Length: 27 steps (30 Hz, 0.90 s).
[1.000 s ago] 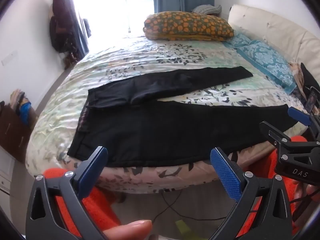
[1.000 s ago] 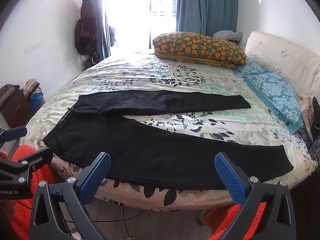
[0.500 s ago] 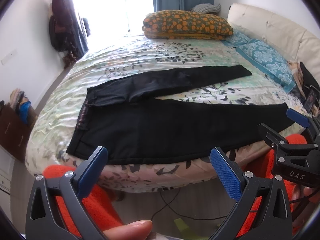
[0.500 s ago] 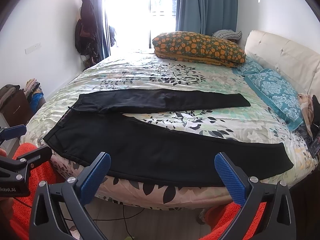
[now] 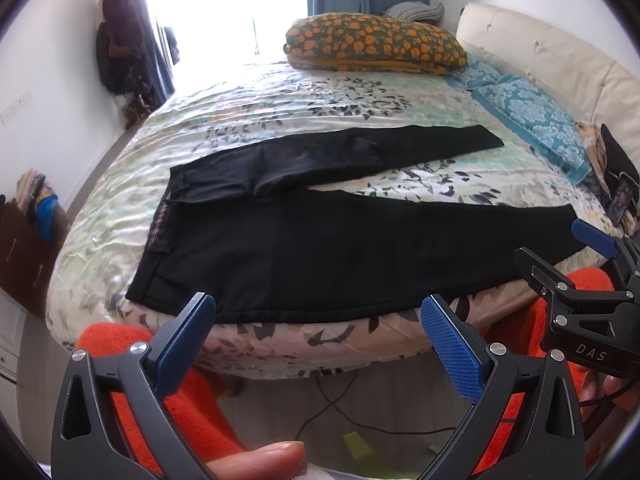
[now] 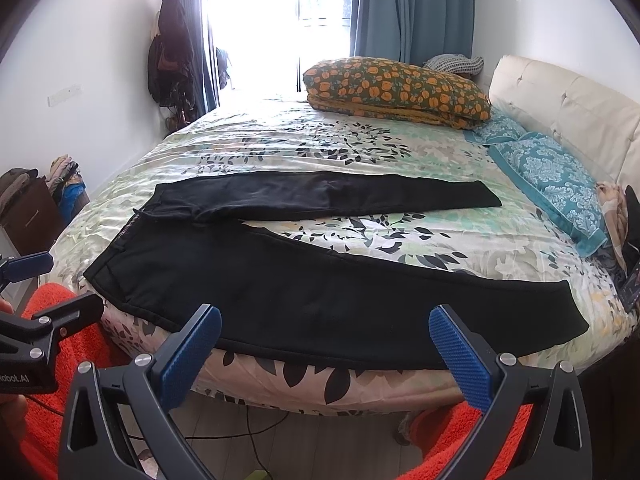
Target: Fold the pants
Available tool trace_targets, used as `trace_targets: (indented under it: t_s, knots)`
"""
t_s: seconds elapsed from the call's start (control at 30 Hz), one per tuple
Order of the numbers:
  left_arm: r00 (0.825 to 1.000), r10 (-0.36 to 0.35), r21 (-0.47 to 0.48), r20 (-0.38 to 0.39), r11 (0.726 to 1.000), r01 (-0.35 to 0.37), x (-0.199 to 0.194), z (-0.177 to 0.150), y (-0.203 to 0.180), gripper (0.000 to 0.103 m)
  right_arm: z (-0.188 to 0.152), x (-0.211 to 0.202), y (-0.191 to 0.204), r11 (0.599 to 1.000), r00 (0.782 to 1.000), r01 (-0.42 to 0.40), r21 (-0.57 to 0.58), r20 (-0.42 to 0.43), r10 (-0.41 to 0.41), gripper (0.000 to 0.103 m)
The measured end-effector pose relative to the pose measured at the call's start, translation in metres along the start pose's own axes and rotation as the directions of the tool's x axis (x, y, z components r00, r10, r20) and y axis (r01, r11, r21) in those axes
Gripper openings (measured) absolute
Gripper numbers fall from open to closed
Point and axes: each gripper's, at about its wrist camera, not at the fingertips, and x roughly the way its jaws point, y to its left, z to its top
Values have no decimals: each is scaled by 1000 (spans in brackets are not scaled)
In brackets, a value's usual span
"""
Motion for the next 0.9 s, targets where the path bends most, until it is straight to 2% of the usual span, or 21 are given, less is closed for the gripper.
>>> trace_targets:
  t_s: [0.9]
  knots:
    - [1000,-4,-14,-16,1000,4,7,3,4,103,-5,7,3,1000,1000,2,-11,-17,-2,103]
